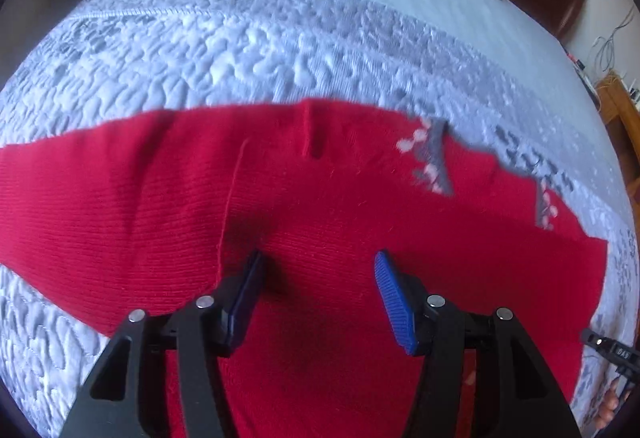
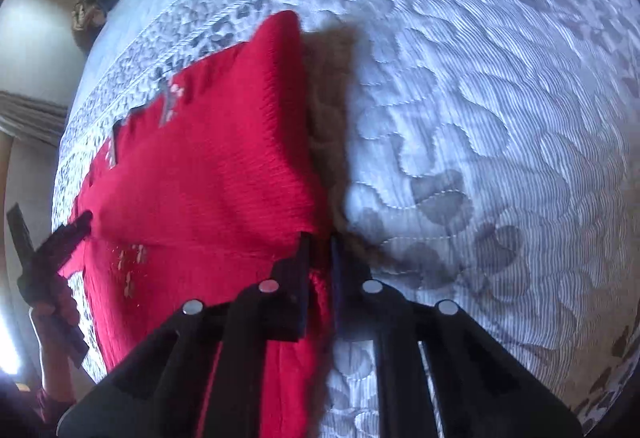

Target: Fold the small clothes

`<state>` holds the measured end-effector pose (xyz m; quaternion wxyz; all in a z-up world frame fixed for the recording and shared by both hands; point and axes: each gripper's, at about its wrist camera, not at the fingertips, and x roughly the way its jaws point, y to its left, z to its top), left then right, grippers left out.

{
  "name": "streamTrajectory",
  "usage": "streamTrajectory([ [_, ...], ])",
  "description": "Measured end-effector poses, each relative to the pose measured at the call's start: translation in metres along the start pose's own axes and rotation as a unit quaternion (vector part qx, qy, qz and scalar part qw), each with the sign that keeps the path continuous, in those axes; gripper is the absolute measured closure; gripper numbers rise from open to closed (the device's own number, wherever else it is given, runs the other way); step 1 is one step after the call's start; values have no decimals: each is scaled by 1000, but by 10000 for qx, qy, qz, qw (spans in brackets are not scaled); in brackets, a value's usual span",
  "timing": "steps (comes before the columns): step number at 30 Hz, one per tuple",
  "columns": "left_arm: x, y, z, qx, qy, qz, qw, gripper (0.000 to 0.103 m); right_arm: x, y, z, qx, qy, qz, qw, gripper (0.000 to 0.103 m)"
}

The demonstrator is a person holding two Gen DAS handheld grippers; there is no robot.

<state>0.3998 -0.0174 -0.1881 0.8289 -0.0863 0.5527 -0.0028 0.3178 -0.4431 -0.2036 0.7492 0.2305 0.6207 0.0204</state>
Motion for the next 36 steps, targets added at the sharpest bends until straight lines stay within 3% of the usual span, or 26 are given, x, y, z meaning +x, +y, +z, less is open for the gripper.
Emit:
streamTrajectory([
  [3,-6,-5,-6,320,-143,38,9994,45,-5,7,-3,-228,-126,-116,9996,92],
  [6,-26,5,-8,330,-173,-102,9993,41,-21,11,-13,-356,-303,-370,9982,74],
  [8,-44,23,-8,233,-230,-165,9993,35,-32,17,-24,-564,-432,-718,9949,74],
  [10,-58,49,-9,91,-228,31,9997,34,-37,25,-38,-726,-402,-869,9928,74],
  [15,-77,131,-10,-617,72,537,9966,32,-38,50,-73,-1037,-188,-788,9913,74],
  [20,-97,223,-15,-1606,17,769,9840,27,-30,77,-106,-1377,-48,-569,9888,66],
  [24,-104,293,-14,-2633,-232,744,9616,27,-19,96,-127,-1687,-36,-606,9838,66],
  [28,-101,350,-9,-3284,-464,759,9403,28,-15,99,-136,-1697,-94,-614,9835,63],
  [30,-101,368,-6,-3396,-582,729,9359,28,-15,99,-138,-1759,-123,-686,9819,63],
  [36,-94,386,7,-3253,-650,908,9390,29,-9,101,-135,-1709,-164,-731,9824,60],
])
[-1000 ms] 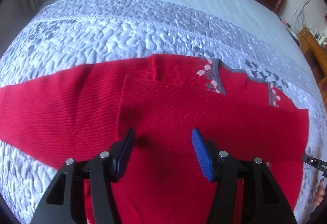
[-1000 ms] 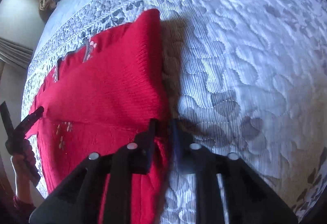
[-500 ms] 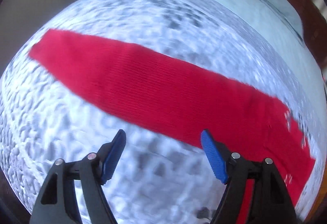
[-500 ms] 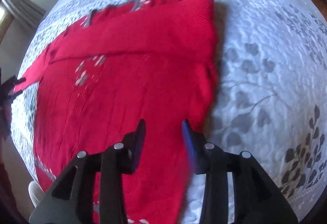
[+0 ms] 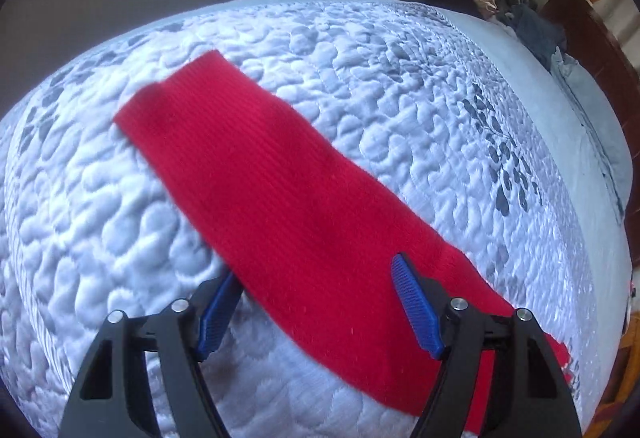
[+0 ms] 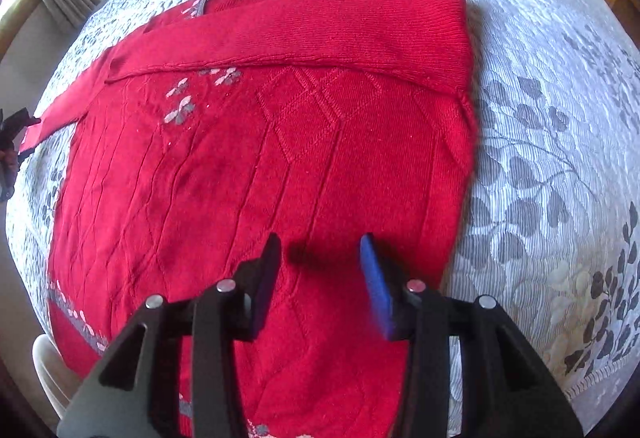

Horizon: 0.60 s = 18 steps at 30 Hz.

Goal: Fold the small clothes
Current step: 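Fold the held sleeve over the sweater body and open the left tool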

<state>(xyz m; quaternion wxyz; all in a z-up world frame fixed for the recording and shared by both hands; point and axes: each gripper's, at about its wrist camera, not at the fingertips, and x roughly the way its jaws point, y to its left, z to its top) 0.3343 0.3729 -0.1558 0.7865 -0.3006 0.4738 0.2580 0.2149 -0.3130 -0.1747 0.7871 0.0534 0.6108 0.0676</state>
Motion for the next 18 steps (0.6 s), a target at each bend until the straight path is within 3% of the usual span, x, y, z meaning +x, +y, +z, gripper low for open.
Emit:
streamTrajectory([
  [3,2,3,8,-3,-150,95,9998,45,5,4,1,-31,-21,-58,10000,57],
  [5,3,5,12,-82,-241,166,9995,68,7,7,-1,-86,-41,-107,9999,55],
  [8,-4,8,15,-263,-407,-173,9987,91,7,10,-2,-151,-99,-173,9997,53],
  [12,-33,-17,9,162,-963,-602,9934,96,6,9,-5,-135,-147,-138,9997,52],
  [18,-82,-84,-20,845,-1285,-1468,9771,96,0,4,-12,-47,-184,-29,9998,52],
])
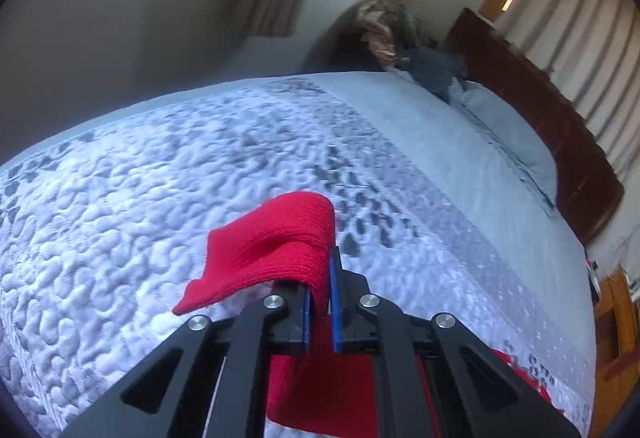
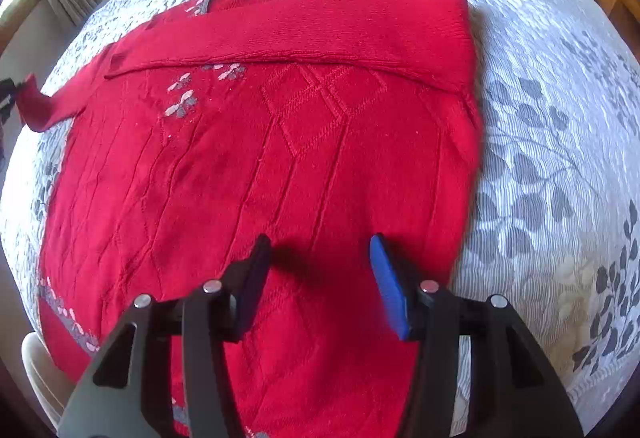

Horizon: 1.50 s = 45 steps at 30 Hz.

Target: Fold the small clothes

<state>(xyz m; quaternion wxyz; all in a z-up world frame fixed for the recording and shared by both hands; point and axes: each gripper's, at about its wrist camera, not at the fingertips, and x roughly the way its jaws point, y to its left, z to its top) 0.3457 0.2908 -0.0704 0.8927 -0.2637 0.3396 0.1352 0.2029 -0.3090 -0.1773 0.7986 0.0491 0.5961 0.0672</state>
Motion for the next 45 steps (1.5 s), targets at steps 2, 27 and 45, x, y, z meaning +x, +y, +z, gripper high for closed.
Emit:
streamTrajectory([
  [2,-12,-40,-9,293,5,-388,9988,96,-3,-3,-3,75,-17,56,10000,52],
  [27,11,-365,-260,2545,1774,-2274,9231,93,-12,-18,-21,262,-240,144,9993,51],
  [45,46,-224,-218,2911,2607,-283,9200,45,-6,5,-2,46,220,91,9997,52],
])
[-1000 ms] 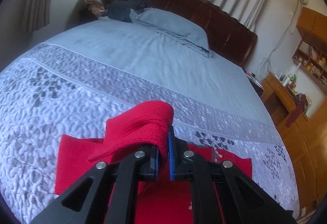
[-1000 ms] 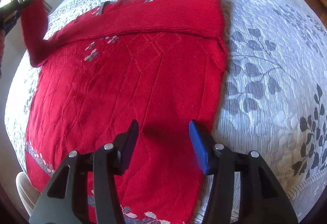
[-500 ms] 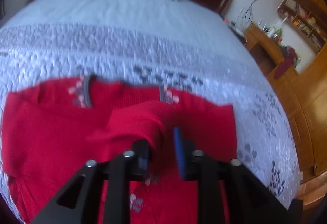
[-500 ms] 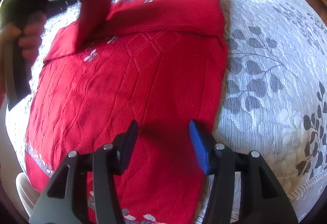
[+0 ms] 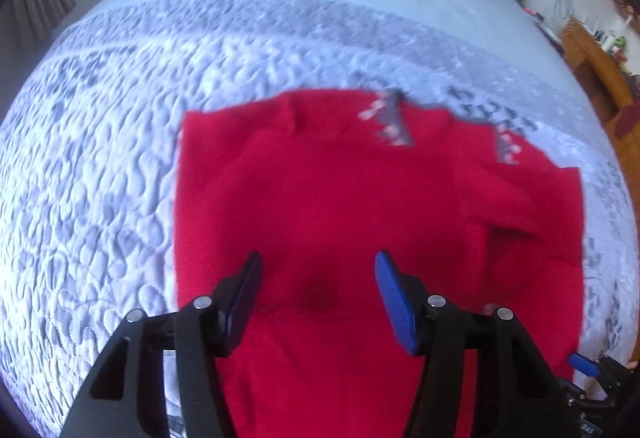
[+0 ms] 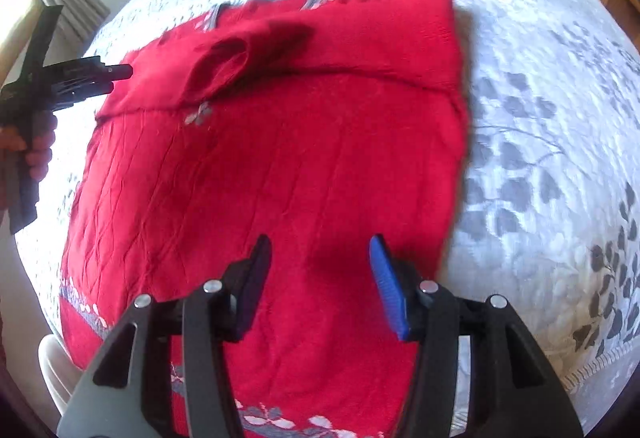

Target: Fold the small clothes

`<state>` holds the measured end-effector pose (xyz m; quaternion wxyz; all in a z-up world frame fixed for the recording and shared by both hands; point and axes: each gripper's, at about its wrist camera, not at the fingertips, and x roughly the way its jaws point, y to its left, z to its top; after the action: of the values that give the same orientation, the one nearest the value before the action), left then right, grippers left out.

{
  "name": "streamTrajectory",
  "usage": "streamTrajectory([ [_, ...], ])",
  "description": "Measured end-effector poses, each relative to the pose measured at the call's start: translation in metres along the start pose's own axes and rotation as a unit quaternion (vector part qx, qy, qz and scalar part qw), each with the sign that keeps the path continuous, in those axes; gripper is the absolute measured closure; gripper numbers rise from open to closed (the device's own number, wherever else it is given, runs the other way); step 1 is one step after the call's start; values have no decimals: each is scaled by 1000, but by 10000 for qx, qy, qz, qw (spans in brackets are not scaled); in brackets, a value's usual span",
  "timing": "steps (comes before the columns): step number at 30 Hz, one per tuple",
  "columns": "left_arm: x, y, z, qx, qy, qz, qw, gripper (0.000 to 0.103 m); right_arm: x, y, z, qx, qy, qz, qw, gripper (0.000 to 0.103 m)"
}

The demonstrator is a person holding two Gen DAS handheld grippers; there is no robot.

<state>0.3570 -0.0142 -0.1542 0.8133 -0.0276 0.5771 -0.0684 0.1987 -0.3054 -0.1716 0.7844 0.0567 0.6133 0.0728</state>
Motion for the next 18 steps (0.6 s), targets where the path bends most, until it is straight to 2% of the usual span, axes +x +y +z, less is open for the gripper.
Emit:
streamTrajectory([
  [2,15,8,-5,-117,218,18,9997,45,14,0,2,-31,191,-100,9998,51],
  [5,23,12,-12,-50,151,-11,9999,42,13,6,9,-96,296,-199,9993,48],
  [8,25,14,-13,-92,162,-105,9998,38,1,21,27,-217,176,-143,9995,48],
  [13,28,14,-8,-168,294,-196,9992,33,-15,65,92,-449,-76,332,9984,49],
  [18,33,17,9,-336,623,-324,9970,33,-3,93,165,-258,-15,776,9966,50],
])
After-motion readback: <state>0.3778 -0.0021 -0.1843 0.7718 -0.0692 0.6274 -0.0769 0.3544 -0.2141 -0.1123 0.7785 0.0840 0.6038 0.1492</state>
